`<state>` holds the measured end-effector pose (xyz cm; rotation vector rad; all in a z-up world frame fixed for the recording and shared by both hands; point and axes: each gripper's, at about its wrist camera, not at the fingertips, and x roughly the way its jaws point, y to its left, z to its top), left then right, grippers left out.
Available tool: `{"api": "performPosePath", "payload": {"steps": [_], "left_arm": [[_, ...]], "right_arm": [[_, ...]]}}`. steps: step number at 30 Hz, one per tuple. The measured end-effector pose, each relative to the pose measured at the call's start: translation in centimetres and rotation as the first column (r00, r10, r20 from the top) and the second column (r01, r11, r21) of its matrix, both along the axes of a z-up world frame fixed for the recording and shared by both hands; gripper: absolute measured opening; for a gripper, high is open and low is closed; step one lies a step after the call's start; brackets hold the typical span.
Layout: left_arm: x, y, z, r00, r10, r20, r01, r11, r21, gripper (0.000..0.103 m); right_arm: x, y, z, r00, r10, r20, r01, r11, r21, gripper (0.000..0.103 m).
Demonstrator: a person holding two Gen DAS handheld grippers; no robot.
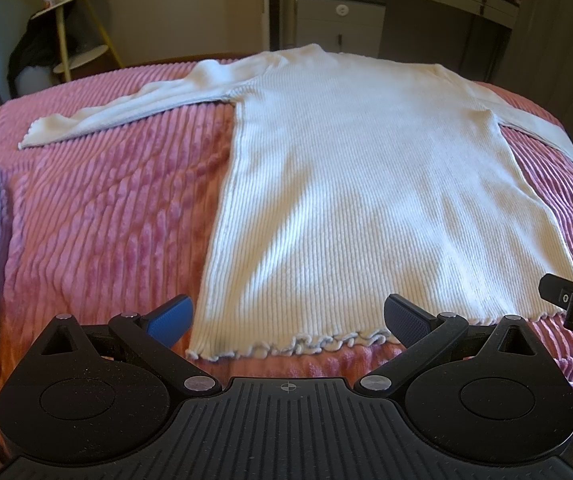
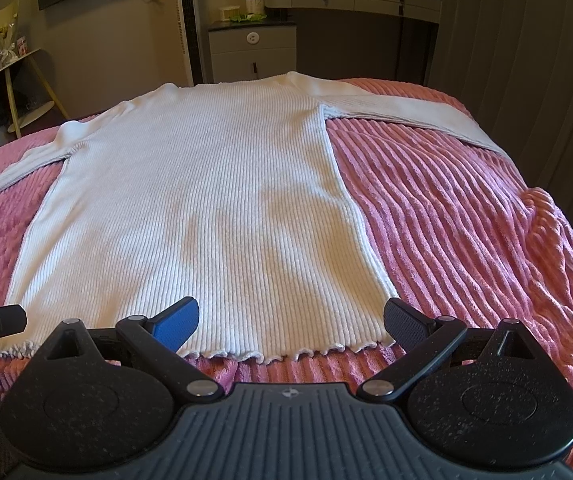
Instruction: Fold small clothes
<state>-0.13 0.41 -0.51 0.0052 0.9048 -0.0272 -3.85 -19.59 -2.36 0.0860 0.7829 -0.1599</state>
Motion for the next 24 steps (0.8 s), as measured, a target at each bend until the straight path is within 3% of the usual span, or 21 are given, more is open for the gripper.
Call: {"api": "performPosePath", "payload": {"steps": [24], "left_arm": [[0.29, 0.34, -0.12, 1.0, 0.008, -0.012, -0.008, 1.0, -0.013, 0.103]], "right_arm": [[-0.35, -0.38, 0.21, 1.0, 0.007, 0.012, -0.008, 0.999, 0.048, 0.099]]}}
